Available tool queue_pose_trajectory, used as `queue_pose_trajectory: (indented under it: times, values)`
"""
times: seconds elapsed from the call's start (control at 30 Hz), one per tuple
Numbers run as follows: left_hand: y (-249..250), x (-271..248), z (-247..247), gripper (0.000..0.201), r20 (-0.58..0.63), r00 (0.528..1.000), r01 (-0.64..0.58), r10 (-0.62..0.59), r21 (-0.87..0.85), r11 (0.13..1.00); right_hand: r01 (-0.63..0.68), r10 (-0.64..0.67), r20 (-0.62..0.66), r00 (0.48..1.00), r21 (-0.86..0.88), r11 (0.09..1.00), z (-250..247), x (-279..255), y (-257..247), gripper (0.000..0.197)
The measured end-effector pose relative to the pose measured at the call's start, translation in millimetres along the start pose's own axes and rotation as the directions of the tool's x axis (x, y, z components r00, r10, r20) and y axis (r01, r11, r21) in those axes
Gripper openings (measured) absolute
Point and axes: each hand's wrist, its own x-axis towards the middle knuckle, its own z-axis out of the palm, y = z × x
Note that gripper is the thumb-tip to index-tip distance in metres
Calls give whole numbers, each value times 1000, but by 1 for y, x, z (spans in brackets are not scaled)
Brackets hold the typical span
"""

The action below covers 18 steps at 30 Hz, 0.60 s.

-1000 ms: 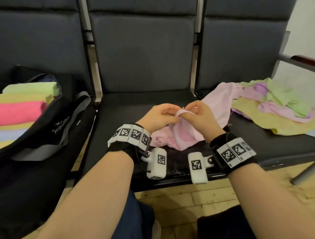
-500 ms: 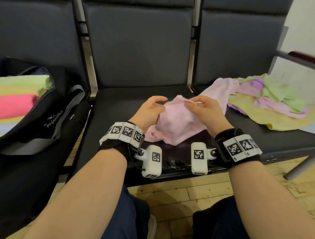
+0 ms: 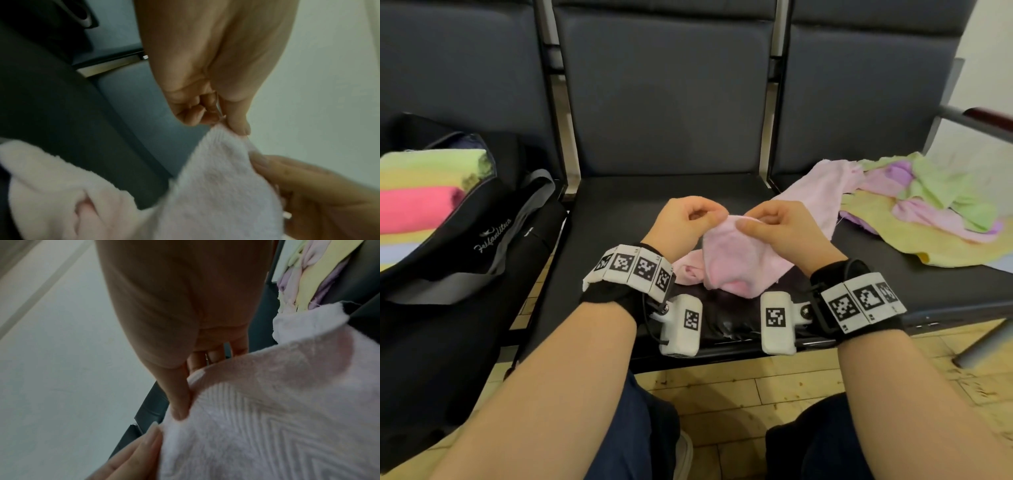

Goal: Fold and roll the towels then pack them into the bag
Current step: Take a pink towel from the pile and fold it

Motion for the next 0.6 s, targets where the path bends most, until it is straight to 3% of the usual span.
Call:
queue_pose_trajectory:
  times: [0.1, 0.17, 0.23, 0.4, 0.5, 0.6]
  values:
    - [-1, -3, 3, 12, 160, 987, -51, 9, 259, 965, 1, -1, 6, 1000, -65, 998, -4, -1, 5, 6]
    - [1, -3, 7, 10, 203, 979, -65, -3, 326, 943, -4, 7, 22, 1000, -123, 992, -4, -2, 8, 7]
    - [4, -2, 7, 10, 124, 992, -35, 2, 266, 963, -12, 15, 13, 1000, -175, 984, -5, -4, 12, 10]
    - [9, -3, 3, 14, -131, 990, 39, -47, -61, 997, -40, -3, -162, 987, -263, 964, -15, -4, 24, 20]
    - [8, -1, 0, 18, -285, 959, -38, -9, -161, 986, -77, -15, -267, 964, -332, 940, -22, -2, 39, 21]
    - [5, 2, -8, 19, -424, 905, -105, 38, -135, 985, -154, 10, -346, 938, -392, 907, -31, 1, 55, 22]
